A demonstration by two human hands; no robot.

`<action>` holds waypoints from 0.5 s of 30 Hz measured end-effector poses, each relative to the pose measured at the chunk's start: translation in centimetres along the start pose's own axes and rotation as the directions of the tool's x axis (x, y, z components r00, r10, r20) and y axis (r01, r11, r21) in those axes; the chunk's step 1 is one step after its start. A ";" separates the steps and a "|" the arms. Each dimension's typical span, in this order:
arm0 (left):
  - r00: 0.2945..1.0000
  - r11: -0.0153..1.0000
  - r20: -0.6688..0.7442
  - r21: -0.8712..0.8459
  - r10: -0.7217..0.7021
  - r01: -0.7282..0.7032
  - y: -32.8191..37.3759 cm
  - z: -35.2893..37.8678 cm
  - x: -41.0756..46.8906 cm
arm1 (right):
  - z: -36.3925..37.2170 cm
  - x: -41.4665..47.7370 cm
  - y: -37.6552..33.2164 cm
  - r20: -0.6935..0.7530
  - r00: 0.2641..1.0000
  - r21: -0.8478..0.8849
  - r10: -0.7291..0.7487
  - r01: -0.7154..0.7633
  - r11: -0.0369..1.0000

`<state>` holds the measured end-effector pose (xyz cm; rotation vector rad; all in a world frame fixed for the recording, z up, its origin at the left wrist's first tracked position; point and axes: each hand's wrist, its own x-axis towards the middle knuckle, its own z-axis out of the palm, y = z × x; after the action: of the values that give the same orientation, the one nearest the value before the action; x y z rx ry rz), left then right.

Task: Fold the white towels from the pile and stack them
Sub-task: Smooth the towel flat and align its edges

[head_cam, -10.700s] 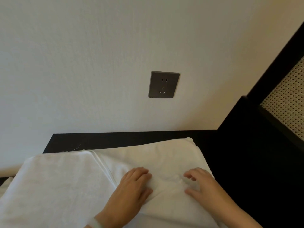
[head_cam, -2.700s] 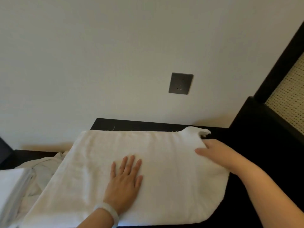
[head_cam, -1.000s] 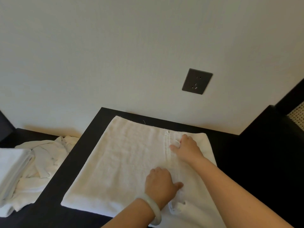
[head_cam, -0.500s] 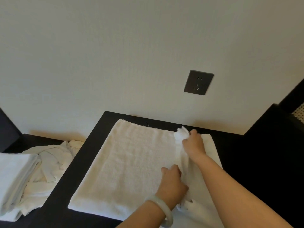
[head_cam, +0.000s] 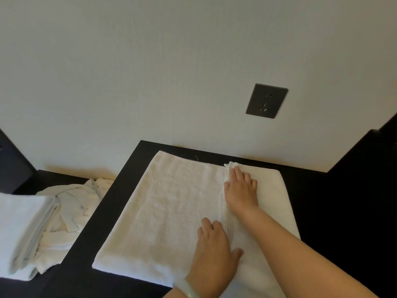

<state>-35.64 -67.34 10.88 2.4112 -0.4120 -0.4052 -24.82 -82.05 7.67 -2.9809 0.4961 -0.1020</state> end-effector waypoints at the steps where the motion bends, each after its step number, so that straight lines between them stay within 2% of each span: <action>1: 1.000 1.000 0.003 -0.002 0.018 -0.018 -0.2 0.1 -0.3 | 0.5 -0.3 -0.1 0.020 1.000 0.010 -0.001 0.000 1.000; 4: 0.997 1.000 0.082 0.026 0.010 -0.012 -0.6 0.0 -0.9 | 0.4 -0.2 -0.1 0.088 0.996 0.110 0.007 -0.017 0.994; 6: 0.990 0.998 0.138 0.058 -0.030 0.022 -0.8 -0.2 -0.9 | -0.4 -0.3 0.1 0.001 0.999 0.115 0.048 -0.047 0.992; 8: 0.983 0.994 0.178 0.104 -0.053 0.035 -0.9 -0.2 -0.9 | -1.1 -0.7 0.3 -0.109 0.986 0.036 0.126 -0.123 0.992; 10: 0.982 0.988 0.183 0.154 -0.054 0.025 -0.9 -0.1 -1.0 | -1.4 -1.2 0.3 -0.037 0.988 0.026 0.153 -0.152 0.988; 12: 0.984 0.990 0.168 0.133 -0.062 0.040 -0.7 -0.1 -1.1 | -1.7 -1.4 0.0 0.052 0.987 0.099 0.150 -0.154 0.983; 15: 0.982 0.998 0.179 0.043 -0.058 0.051 -0.5 -0.2 -1.1 | -2.3 -0.8 -0.6 0.027 0.985 0.182 0.168 -0.170 0.968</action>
<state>-36.49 -66.39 10.87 2.4355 -0.4369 -0.6495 -25.57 -81.47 9.96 -2.7450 0.6968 -0.1093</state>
